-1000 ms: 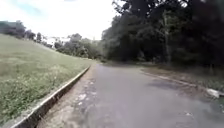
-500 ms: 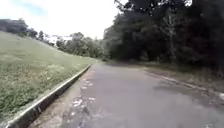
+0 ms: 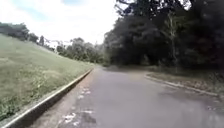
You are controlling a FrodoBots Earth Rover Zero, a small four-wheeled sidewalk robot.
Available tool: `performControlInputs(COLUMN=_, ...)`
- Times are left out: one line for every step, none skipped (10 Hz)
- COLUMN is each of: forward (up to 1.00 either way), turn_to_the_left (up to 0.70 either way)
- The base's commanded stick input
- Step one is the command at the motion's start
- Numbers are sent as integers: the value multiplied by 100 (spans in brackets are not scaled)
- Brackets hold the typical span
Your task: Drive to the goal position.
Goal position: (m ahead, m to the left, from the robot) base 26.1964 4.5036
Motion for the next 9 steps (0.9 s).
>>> performControlInputs(forward=70, turn_to_the_left=0)
performControlInputs(forward=70, turn_to_the_left=0)
performControlInputs(forward=70, turn_to_the_left=0)
performControlInputs(forward=70, turn_to_the_left=0)
performControlInputs(forward=70, turn_to_the_left=0)
performControlInputs(forward=70, turn_to_the_left=0)
performControlInputs(forward=70, turn_to_the_left=0)
performControlInputs(forward=70, turn_to_the_left=0)
performControlInputs(forward=70, turn_to_the_left=0)
